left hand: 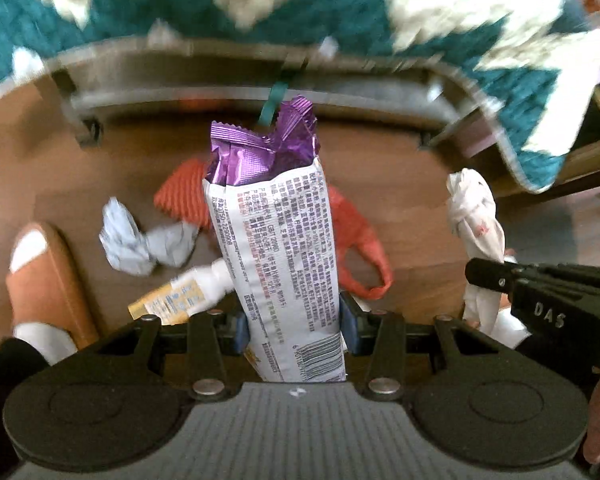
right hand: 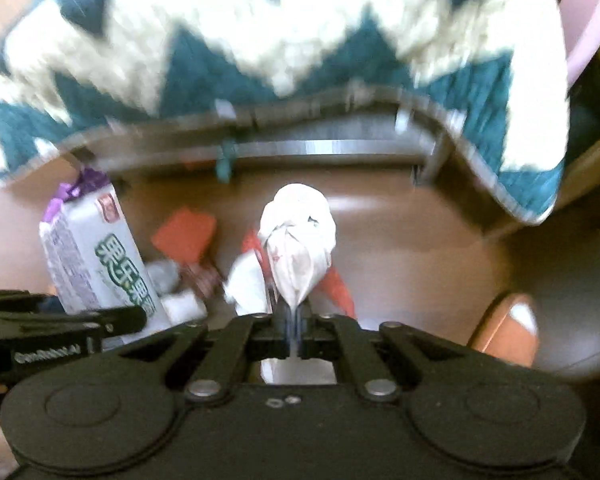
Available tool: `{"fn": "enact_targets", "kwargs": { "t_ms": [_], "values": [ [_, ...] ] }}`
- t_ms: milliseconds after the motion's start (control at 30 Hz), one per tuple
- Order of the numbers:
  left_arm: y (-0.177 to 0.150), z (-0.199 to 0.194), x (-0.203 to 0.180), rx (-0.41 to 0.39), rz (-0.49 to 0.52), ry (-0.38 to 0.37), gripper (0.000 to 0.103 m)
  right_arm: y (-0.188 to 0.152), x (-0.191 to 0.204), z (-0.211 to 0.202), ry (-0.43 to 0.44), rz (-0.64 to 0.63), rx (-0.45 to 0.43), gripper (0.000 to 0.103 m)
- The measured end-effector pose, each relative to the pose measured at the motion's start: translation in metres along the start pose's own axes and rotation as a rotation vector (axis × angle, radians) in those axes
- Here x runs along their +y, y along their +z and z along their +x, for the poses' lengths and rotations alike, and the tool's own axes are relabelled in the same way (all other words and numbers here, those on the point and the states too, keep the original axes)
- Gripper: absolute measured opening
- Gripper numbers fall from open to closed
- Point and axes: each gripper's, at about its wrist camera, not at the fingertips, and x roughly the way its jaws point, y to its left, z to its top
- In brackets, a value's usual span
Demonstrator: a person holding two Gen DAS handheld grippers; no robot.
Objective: Collect trash
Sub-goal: 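Lift snack bag and white tissue and carry them over the teal bin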
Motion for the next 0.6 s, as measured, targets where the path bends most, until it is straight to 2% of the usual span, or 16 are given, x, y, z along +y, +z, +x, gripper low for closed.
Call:
{"fn": "enact_targets", "kwargs": {
  "t_ms": [267,600],
  "values": [
    [-0.008,-0.124,-0.028,-0.252,0.061,-0.059,0.043,0.007,0.003,-0.147,0.033,0.008,-0.285,0.001],
    [-0.016,-0.264,-0.080,-0.549,0.163,-0.207,0.043,-0.007,-0.006,-0.292,-0.044,0.049,-0.517,0.001]
  ]
}}
